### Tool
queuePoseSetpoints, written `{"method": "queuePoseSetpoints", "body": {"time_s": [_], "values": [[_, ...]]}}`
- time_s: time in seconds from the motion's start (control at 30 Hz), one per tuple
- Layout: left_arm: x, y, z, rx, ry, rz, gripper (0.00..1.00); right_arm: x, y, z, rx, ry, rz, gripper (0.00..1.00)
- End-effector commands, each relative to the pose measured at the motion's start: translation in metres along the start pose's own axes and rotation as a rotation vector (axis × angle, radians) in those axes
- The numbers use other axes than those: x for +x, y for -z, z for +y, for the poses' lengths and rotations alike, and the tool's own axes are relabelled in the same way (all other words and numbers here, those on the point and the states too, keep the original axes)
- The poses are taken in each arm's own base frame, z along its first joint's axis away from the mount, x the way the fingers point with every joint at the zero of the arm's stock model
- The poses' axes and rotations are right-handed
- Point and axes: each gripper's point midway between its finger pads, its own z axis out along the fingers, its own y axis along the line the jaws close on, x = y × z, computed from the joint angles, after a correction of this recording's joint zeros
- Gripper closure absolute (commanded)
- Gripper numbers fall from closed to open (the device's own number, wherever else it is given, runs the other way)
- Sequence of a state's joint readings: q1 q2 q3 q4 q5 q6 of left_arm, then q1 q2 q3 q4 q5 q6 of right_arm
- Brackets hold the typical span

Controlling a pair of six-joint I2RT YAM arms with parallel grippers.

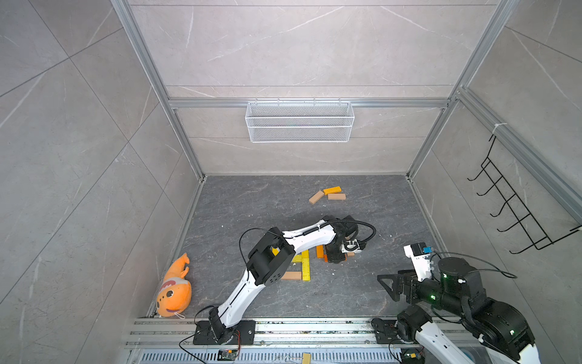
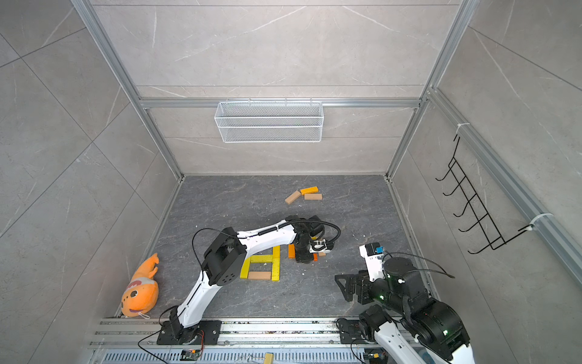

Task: Assemble the number 8 with building blocks
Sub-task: Assemble the building block at the center of the board.

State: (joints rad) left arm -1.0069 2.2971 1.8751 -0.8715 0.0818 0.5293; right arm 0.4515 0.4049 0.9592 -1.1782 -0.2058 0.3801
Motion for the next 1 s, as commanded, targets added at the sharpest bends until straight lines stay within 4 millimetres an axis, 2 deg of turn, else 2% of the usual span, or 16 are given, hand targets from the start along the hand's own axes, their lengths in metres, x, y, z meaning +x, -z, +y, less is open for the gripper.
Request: {"method": "queuePoseSetpoints", "body": {"time_s": [0.0, 0.27, 0.37, 0.57, 0.77, 0.97], "values": [[-0.003, 0.007, -0.003, 0.022, -0.019, -0.009, 0.59, 0.002, -0.004, -0.003, 0.013, 0.007, 0.02, 0.01], [-0.004, 0.008, 0.001, 0.005, -0.013, -0.008, 0.57, 0.002, -0.005, -0.003, 0.014, 0.003, 0.023, 0.01], [-0.012, 0.018, 0.005, -0.017, 0.0, -0.041, 0.55, -0.001, -0.005, -0.003, 0.021, -0.017, 0.015, 0.02], [-0.03, 0.052, 0.013, -0.071, 0.072, -0.144, 0.55, -0.019, -0.016, -0.003, 0.012, -0.103, -0.062, 0.07], [-0.03, 0.082, 0.024, -0.084, 0.262, -0.251, 0.55, -0.033, -0.032, -0.008, 0.034, -0.165, -0.098, 0.11], [-0.009, 0.098, 0.04, -0.103, 0.528, -0.305, 0.55, -0.041, -0.063, -0.011, 0.045, -0.197, -0.075, 0.13]]}}
